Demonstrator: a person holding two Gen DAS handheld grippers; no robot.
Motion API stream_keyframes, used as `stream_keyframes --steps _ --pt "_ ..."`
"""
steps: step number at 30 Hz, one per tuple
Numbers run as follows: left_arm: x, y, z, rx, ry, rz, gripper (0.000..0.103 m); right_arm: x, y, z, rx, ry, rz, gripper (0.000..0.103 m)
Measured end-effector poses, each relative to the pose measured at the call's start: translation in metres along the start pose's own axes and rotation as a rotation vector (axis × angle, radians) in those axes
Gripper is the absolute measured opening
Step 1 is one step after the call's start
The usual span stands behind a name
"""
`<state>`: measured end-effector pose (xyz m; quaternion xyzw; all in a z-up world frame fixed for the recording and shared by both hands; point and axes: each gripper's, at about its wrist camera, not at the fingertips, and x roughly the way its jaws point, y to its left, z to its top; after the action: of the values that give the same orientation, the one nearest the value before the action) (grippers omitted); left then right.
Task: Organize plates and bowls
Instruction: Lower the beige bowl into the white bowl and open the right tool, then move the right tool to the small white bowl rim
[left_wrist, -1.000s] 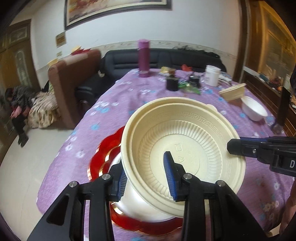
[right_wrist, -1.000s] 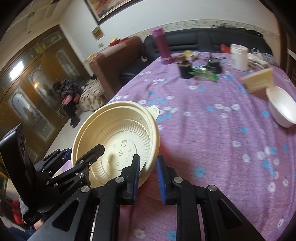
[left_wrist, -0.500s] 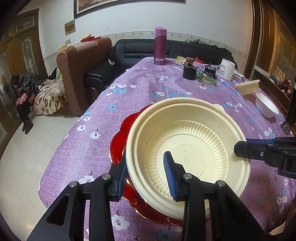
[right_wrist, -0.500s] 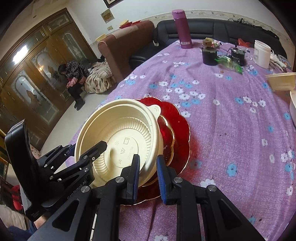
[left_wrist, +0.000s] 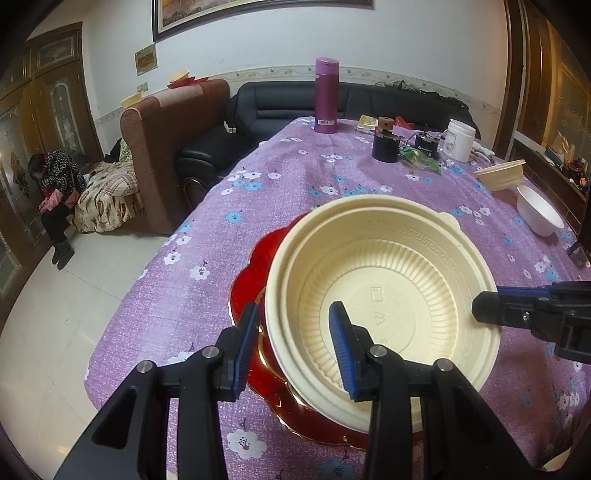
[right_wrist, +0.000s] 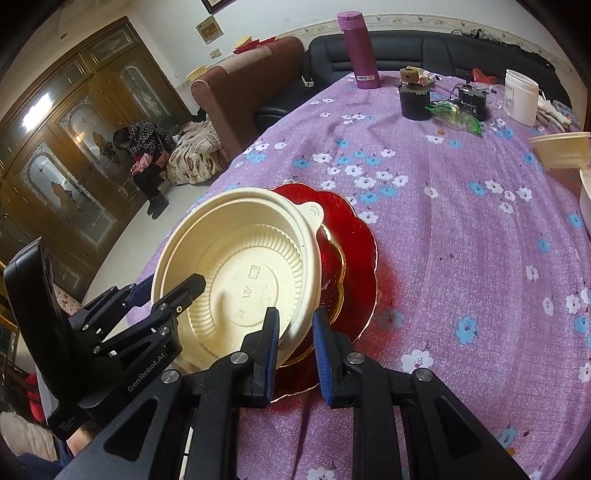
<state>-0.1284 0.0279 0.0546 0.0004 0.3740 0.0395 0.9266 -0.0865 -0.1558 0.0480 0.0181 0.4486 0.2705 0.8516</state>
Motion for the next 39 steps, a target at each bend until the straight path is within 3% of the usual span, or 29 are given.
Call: stream_keyframes --steps 15,20,32,39 --pt "-0.006 -0.002 0.0 0.018 -0.019 0.043 0.043 -0.005 0.001 -0.005 -0.002 -0.006 0.022 0.028" --pt "-0.011 -0.004 0.001 0.024 -0.027 0.052 0.05 -0.012 -0.003 -0.006 0.007 -0.02 0.027 0.028" --pt "-0.03 -0.007 0.009 0.029 -0.069 0.081 0.054 -0.033 -0.018 -0.014 0.047 -0.067 0.035 0.035" --pt "-0.051 -0.037 0.022 0.085 -0.123 0.026 0.057 -0.047 -0.037 -0.017 0.096 -0.102 0.036 0.035"
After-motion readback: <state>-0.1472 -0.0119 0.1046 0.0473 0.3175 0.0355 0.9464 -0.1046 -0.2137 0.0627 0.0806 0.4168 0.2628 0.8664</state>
